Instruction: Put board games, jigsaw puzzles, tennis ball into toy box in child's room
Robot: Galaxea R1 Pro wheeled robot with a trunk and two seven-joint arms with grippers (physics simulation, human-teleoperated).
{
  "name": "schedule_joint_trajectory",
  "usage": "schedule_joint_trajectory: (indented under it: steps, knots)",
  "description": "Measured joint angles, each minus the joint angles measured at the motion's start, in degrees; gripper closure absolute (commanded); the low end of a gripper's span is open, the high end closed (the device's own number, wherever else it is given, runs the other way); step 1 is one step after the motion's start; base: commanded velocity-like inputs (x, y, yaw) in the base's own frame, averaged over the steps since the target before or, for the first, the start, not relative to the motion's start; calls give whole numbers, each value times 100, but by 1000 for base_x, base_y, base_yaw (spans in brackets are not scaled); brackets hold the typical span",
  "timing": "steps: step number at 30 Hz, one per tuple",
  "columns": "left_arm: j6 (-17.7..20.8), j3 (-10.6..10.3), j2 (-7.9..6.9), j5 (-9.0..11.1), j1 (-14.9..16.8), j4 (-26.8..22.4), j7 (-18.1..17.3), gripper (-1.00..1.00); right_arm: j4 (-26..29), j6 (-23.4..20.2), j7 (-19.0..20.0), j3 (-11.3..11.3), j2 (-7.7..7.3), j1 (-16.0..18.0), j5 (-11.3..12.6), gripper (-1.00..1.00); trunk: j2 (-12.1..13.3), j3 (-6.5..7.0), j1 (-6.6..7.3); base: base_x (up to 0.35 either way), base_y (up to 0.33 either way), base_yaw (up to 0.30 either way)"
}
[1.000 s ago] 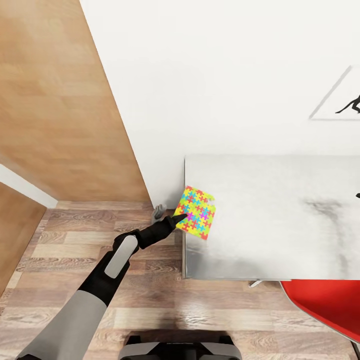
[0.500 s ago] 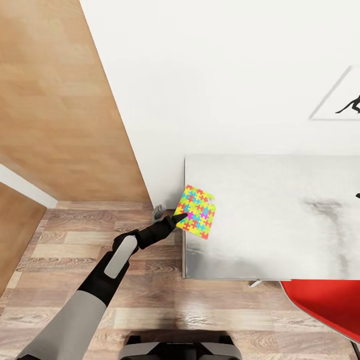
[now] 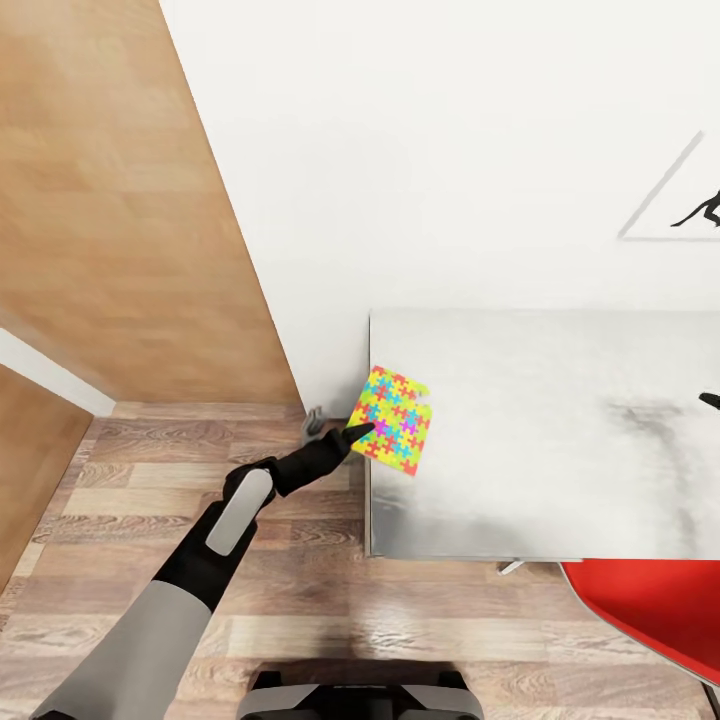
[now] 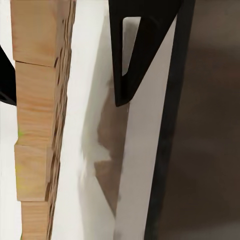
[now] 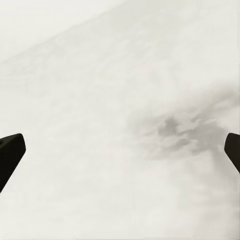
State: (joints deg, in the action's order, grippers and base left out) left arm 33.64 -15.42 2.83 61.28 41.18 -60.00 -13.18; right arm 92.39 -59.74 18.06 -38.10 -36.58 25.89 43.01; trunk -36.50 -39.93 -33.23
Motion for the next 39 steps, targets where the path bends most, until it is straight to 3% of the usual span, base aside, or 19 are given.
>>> schedule_joint_trajectory:
  steps: [8,16,17,19,24,39]
  knots:
    - [61,-1,-28,13,-69,-380,-5,100,-1,-1,511,-11,187,-248,-9,-100,0,0,0,0,0,0]
    - [220,18,-53,29,-336,-1187,20,100,-1,1,1484,-20,332,-829,-36,-100,0,0,0,0,0,0]
    - [240,23,-62,46,-389,-1341,34,100,-1,80,1840,-24,358,-997,-47,-100,-1,0,1,0,0,0]
    - [251,22,-70,25,-426,-1474,52,100,-1,333,2186,-31,371,-1168,-65,-100,0,0,0,0,0,0]
    - [274,18,-74,-2,-465,-1653,148,100,1,750,2632,-102,377,-1389,-87,-100,0,4,0,0,0,0]
    - [662,15,-27,216,-481,-1902,305,100,7,1040,2881,-75,412,-1533,-145,-100,0,108,0,0,0,-8]
